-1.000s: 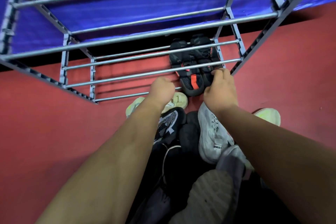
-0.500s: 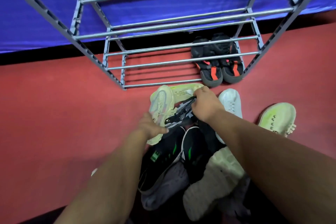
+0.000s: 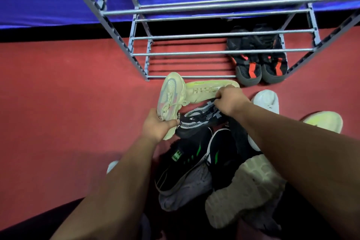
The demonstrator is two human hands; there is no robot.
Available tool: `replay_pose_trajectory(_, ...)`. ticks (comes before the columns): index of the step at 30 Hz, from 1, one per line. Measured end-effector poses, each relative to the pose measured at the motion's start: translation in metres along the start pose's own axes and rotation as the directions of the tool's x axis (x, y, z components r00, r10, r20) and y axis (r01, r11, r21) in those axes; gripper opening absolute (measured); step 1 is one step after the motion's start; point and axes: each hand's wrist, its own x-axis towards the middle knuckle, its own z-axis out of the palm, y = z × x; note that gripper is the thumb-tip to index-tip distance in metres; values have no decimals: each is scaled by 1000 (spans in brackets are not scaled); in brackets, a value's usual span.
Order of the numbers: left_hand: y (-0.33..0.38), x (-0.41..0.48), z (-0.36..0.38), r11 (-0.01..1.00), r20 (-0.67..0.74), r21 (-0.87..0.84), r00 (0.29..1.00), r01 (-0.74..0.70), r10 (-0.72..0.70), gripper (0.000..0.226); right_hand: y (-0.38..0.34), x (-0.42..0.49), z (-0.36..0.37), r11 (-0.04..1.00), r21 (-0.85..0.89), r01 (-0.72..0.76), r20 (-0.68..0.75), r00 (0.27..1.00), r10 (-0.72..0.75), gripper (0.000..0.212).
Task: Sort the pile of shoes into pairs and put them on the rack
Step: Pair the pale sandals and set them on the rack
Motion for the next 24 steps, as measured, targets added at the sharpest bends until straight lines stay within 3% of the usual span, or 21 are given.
replay_pose_trajectory(4,3,-5,10,998,58,47,998,-38,35,62,-1,-5,0,923,383,-50,-64,995,81,26)
replay_pose_trajectory(7,12,-8,18,995,98,77,993,-71,63,60,-3,-13,-10,902,428,-65,-34,996,88,28)
replay_pose_trajectory(11,26,-22,32,977,112,162,986,-137,120,58,11,-26,-37,893,421,-160,-92,972,218,30)
replay_pose_trajectory(14,38,-38,52,878,115,408,968,-250,223,66,33,-49,-53,831,480,-279,-70,933,354,34)
replay_pose_trajectory(16,46,-51,70,777,136,553,952,-301,273,74,48,-72,-55,844,431,-320,-55,924,378,31)
replay_pose_trajectory(19,53,-64,93,753,156,590,957,-290,246,83,66,-105,-53,923,268,-277,-2,958,288,14)
replay_pose_trajectory(22,52,-67,97,773,134,615,987,-155,91,101,73,-127,-55,990,-3,-138,132,982,137,31)
replay_pose_trajectory(24,51,-71,91,714,140,679,985,-169,100,102,73,-137,-57,988,-149,-50,248,965,86,38)
